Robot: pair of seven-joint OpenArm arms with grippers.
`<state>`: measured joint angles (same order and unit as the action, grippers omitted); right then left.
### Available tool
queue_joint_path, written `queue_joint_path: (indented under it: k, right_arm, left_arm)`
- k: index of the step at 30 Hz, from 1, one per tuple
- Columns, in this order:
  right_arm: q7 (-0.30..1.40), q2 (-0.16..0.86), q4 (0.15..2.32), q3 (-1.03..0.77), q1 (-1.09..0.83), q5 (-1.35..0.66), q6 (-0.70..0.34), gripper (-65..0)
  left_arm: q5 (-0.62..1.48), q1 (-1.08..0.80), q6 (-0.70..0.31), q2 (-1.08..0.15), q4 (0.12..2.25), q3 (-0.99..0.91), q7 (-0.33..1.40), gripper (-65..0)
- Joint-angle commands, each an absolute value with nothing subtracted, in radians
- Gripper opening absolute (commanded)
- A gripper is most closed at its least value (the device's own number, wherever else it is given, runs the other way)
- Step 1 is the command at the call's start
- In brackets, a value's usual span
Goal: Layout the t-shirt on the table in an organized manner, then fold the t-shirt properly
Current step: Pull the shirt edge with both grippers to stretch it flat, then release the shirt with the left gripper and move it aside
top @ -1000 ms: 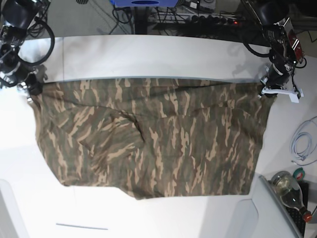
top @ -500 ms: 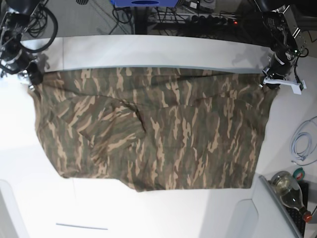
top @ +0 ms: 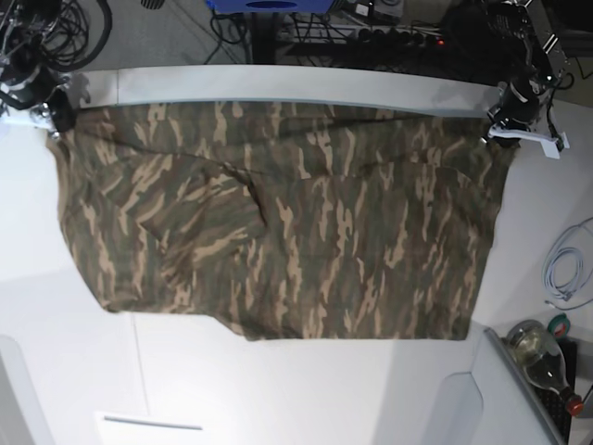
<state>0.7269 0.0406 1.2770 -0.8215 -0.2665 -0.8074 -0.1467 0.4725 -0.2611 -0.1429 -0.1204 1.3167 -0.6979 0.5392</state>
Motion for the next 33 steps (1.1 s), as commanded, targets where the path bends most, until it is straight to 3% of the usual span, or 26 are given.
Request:
queue_joint_path:
  k: [1, 16, 20, 21, 25, 28, 30, 33]
  right_arm:
    - [0.685, 0.065, 1.294, -0.846, -0.271, -0.8, -0.139, -65.0]
    - [0.685, 0.065, 1.293, -0.849, -0.289, -0.799, -0.139, -64.4]
    - [0.684, 0.065, 1.293, -0.849, -0.289, -0.799, -0.139, -52.2]
    - [0.682, 0.065, 1.293, -0.849, -0.289, -0.799, -0.139, -47.7]
    - [0.68, 0.065, 1.294, -0.854, -0.289, -0.799, -0.139, -33.9]
    - [0.679, 0.065, 1.294, -0.857, -0.289, -0.799, -0.139, -27.9]
    - [0.679, 0.065, 1.294, -0.857, -0.291, -0.799, -0.14, -26.3]
    - [0.684, 0.065, 1.296, -0.857, -0.292, -0.799, -0.142, -26.1]
  left_arm:
    - [0.467, -0.268, -0.131, -0.128, 1.336, -0.71, 0.499, -65.0]
    - [0.466, -0.318, -0.131, -0.101, 1.423, -0.71, 0.501, -65.0]
    - [0.466, -0.32, -0.131, -0.101, 1.42, -0.711, 0.501, -65.0]
    - [0.466, -0.321, -0.131, -0.101, 1.419, -0.711, 0.501, -63.0]
    - [0.467, -0.321, -0.131, -0.101, 1.414, -0.711, 0.501, -34.4]
    - [0.467, -0.323, -0.131, -0.101, 1.415, -0.711, 0.501, -17.9]
    - [0.469, -0.337, -0.131, -0.101, 1.425, -0.713, 0.498, -12.2]
    - [0.469, -0.341, -0.131, -0.101, 1.443, -0.746, 0.501, -12.0]
